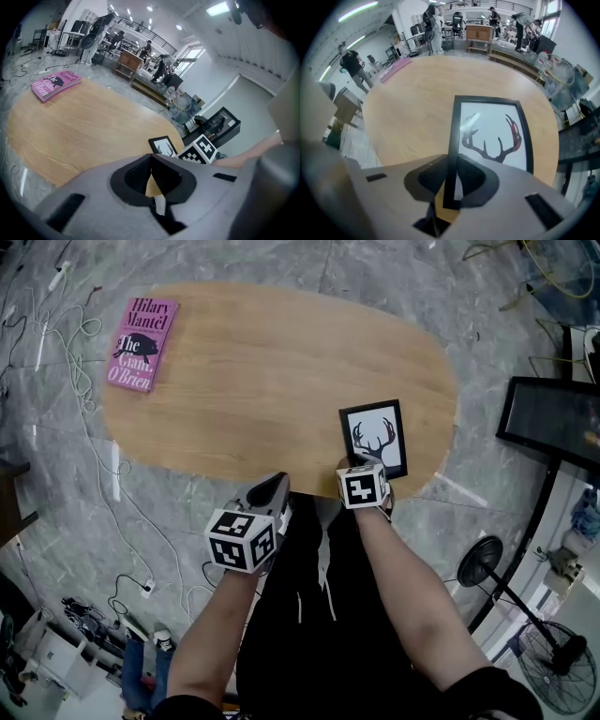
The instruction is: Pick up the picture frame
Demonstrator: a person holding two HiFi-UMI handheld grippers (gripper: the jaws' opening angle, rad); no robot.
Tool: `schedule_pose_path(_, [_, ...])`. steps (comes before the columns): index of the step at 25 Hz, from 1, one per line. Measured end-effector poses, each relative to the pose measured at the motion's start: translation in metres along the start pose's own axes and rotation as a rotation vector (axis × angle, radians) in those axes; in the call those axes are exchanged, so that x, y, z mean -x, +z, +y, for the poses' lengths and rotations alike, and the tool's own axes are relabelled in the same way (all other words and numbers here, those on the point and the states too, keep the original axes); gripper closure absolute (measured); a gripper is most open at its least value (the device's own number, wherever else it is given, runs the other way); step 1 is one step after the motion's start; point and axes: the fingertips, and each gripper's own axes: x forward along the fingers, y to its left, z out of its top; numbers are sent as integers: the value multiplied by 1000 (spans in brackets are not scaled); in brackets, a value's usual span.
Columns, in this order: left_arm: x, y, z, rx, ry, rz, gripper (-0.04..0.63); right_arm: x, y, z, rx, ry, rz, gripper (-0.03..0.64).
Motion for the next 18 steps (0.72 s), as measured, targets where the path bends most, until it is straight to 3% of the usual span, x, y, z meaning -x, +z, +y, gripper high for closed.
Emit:
schedule_pose_path(10, [11, 2, -5, -30, 16, -3, 586, 2, 4, -2, -8, 25, -24, 549])
schedule_pose_path(18, [29, 20, -22, 52, 10, -68, 586, 49, 0, -2, -43, 109, -114, 551])
